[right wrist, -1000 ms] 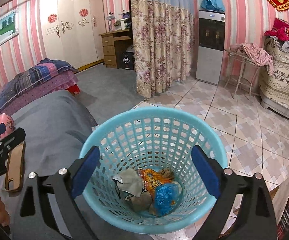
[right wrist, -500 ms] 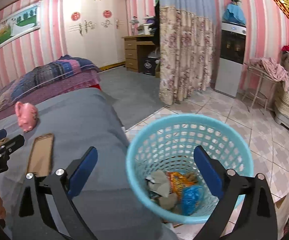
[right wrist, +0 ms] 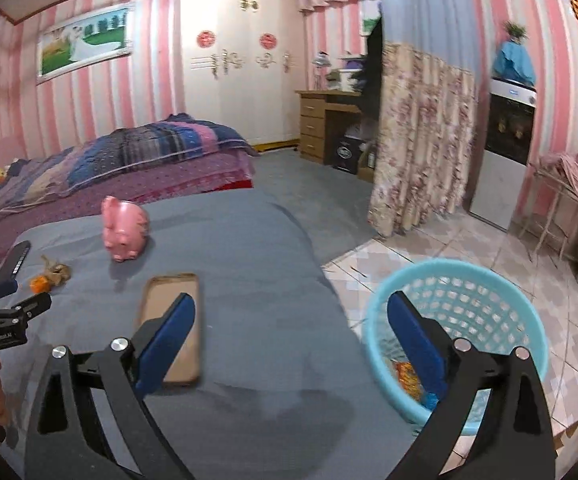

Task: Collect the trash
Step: 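Move both open tools back over the table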

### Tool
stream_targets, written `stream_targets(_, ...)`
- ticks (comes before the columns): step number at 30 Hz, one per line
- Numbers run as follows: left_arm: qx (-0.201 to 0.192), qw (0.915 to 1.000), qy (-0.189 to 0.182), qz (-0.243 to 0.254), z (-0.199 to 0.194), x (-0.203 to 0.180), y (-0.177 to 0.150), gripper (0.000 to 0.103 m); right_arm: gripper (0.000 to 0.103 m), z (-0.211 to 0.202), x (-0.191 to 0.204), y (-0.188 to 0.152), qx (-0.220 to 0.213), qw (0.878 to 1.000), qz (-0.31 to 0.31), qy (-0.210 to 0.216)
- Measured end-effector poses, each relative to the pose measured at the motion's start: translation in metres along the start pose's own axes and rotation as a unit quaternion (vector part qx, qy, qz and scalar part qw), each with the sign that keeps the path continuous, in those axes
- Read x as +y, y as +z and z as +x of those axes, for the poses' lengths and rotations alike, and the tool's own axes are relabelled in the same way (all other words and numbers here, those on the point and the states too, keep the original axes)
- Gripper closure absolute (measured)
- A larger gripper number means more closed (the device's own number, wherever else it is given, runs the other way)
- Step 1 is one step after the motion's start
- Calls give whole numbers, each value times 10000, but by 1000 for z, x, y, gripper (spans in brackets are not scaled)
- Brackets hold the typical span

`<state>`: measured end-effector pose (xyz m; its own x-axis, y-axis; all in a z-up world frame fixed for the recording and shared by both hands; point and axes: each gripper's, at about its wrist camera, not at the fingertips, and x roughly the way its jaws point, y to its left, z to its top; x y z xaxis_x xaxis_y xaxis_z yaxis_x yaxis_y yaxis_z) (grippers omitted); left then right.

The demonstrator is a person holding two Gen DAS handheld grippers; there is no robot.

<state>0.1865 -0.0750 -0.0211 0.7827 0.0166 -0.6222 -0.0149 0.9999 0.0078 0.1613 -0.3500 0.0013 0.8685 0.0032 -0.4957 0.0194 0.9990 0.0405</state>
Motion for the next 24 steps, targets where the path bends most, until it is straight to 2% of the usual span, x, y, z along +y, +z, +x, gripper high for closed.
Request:
stream_targets(2,-77,9999,89,-73,-4,15,2,6,5,3,16,5,51,9999,-58,143)
stream_targets(11,-244,9984,392,-312,-11,61,13,6,5,19,88,19,82,9977,-281,619)
stream_targets(15,-210,9977,512,-390,-11,80,15,6,5,40,123,27,399,9941,-583,823)
stream_targets(20,-102,9967,695,-407,-6,101,10,6,5,68,158,28,684,9890,-603,1164)
stream_targets(24,-14,9954,826,-488,-3,122,5,6,5,88,181,25,937,9868,-587,1180)
